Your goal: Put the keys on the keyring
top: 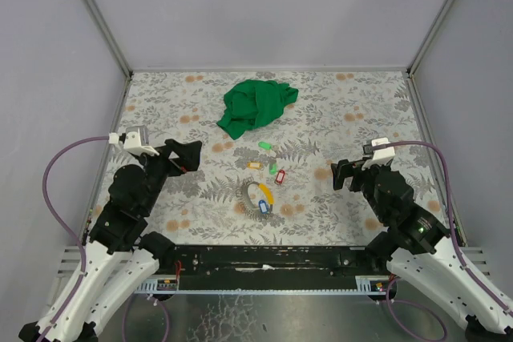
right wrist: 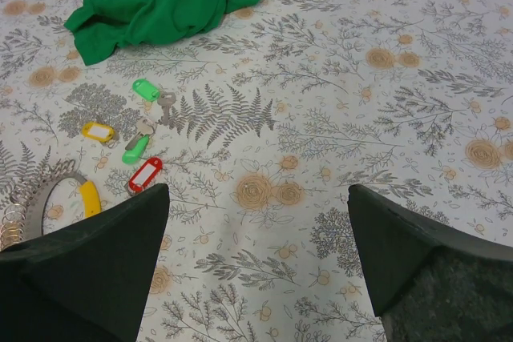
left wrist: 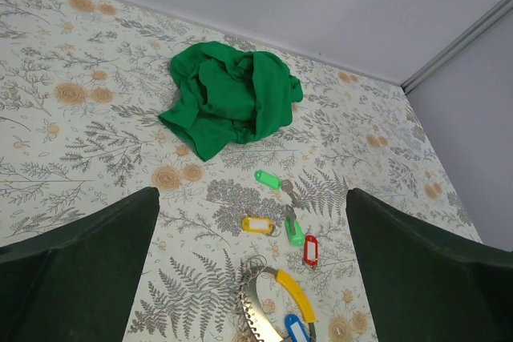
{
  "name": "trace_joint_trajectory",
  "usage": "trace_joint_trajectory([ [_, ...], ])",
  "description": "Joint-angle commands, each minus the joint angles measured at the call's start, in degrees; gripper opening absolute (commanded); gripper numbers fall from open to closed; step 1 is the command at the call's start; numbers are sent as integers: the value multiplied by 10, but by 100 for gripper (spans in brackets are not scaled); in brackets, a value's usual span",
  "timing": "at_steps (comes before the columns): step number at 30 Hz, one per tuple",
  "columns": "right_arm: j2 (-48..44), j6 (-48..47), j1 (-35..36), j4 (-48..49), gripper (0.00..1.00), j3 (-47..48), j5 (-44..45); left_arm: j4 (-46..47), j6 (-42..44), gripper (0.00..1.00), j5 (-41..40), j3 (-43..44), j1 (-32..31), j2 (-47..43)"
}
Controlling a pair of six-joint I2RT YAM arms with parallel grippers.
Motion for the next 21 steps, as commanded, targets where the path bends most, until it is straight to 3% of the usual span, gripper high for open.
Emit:
trace_joint_trajectory([
  [1,-8,0,-2,34,99,7,12,28,4,100,7,-6,6,3],
  [11,-50,28,-2,91,99,-41,-20,-4,-26,100,27,2,6,59],
  [18,4,22,-2,62,99,-21,-80,-11,-70,100,89,-12,7,123],
  [21,27,28,-2,78,99,-30,-110,28,-107,100,139,-50,6,154],
])
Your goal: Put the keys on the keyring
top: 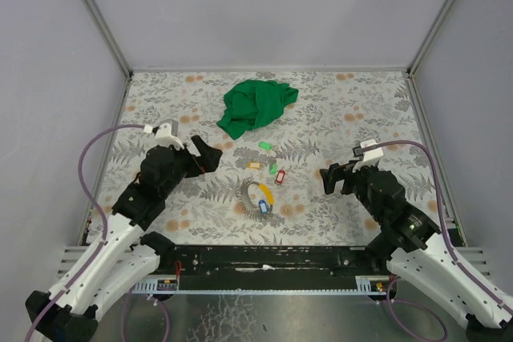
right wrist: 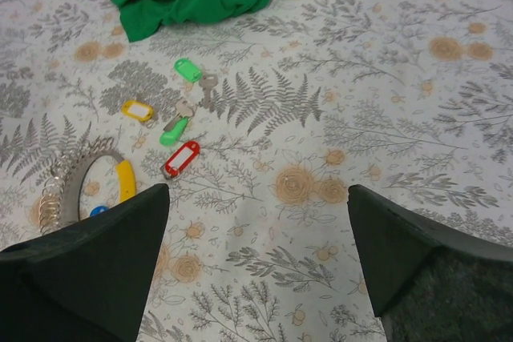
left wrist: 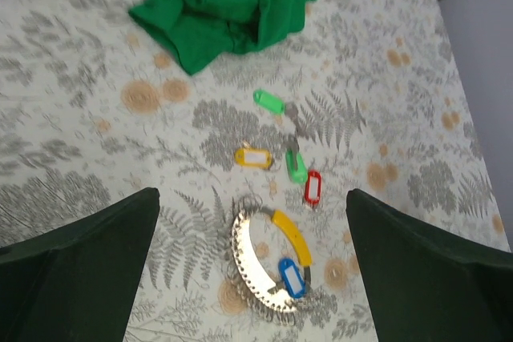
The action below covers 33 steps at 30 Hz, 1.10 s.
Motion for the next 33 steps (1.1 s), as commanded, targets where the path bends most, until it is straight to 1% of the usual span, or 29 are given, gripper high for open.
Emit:
trace_joint_trajectory([
  [1,34,10,-2,37,99,7,-60,58,-66,100,88,-61,3,39],
  [3,71,11,-3,45,97,4,-92,96,-91,100,105,-97,2,61],
  [6,125,18,-2,69,93,-2,-143,158,-110,96,131,-136,-4,100],
  [9,187,31,-2,109,91,-10,-186,189,-110,95,132,-142,-21,144],
  [12,260,37,-2,149,87,-10,-225,214,-104,94,128,-145,-32,190],
  [15,330,47,4,191,83,-8,-252,249,-103,89,141,-153,-39,240],
  [18,394,45,31,218,82,10,-247,275,-103,83,145,-160,-51,277],
  [23,502,38,96,230,79,58,-214,289,-98,77,136,-165,-62,315],
  [25,543,39,116,231,77,75,-203,295,-97,71,140,-168,-63,322],
  [30,610,45,152,228,73,106,-176,315,-110,61,148,-185,-69,323],
  [33,638,45,160,228,68,117,-172,319,-115,57,152,-195,-71,321],
])
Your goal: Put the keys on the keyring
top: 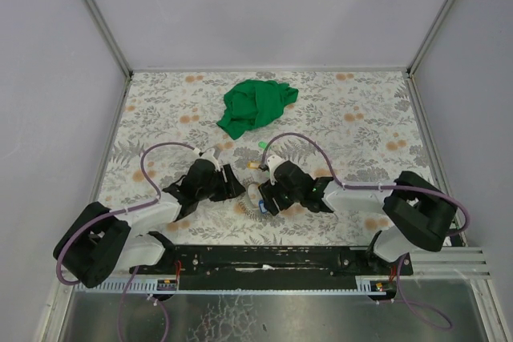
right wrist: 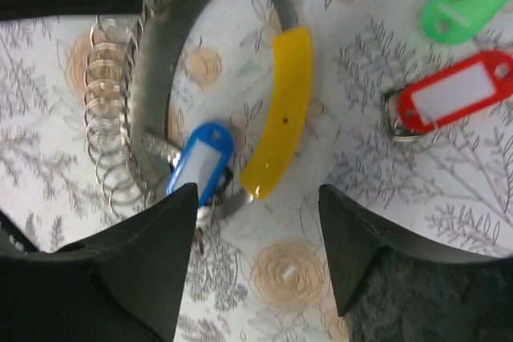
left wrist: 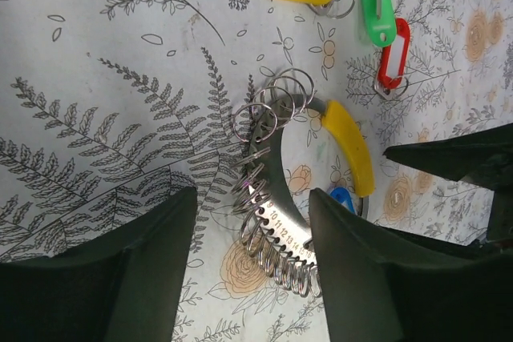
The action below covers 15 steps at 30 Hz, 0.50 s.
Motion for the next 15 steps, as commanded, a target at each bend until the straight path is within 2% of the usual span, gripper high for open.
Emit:
trace_joint_trajectory([
  [1,32,4,16,20,65,35,28,42,-13,55,16,-21,-8,-2],
  [7,68,-38,17,23,44,59,21,65,-41,47,26,-50,-20,-19],
  [11,104,-71,17,25,20,87,20,73,-53,43,20,-67,-22,-38],
  [13,117,-83,17,17,18,104,24,70,-57,43,11,-72,-21,-50],
  [15,110,-90,16,7,25,113,27,65,-59,43,4,-73,-22,-60],
])
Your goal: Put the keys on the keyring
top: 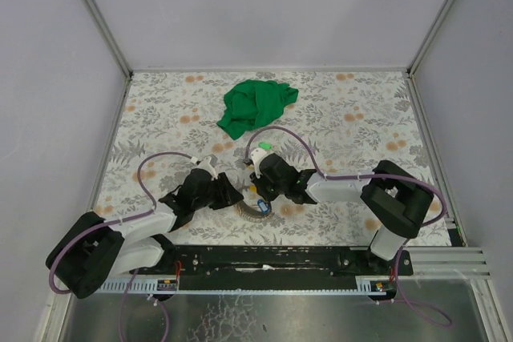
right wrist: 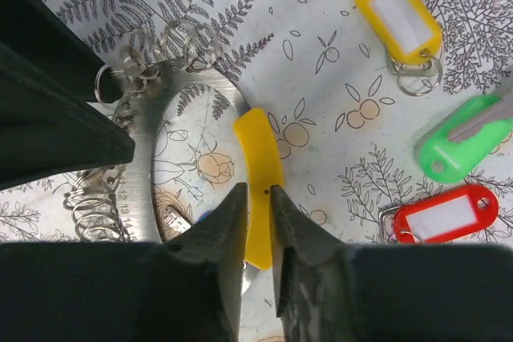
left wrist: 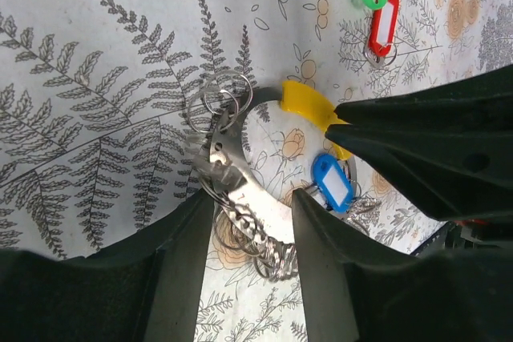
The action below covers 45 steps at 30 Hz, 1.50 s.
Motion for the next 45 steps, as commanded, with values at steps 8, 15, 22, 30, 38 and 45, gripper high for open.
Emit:
trace_joint_trajectory([
  [8,-103,-33,6,-59,44,-12,-20,11,-17,43,-23,-13,-4,-25],
  [15,-204,-2,6,-86,38,-71,-73,10,-19,39,-24,-14,-4,-25],
  [22,-199,39,7,-45,27,-104,-148,10,-19,35,-25,-15,-4,-24],
  [30,-166,53,7,-21,22,-107,-140,10,-20,33,-26,-16,-4,-23],
  [38,-132,51,7,-13,17,-102,-127,10,-20,32,-26,-17,-4,-21],
  [45,-114,50,7,-1,18,-103,-127,12,-20,31,-24,-16,-4,-19],
])
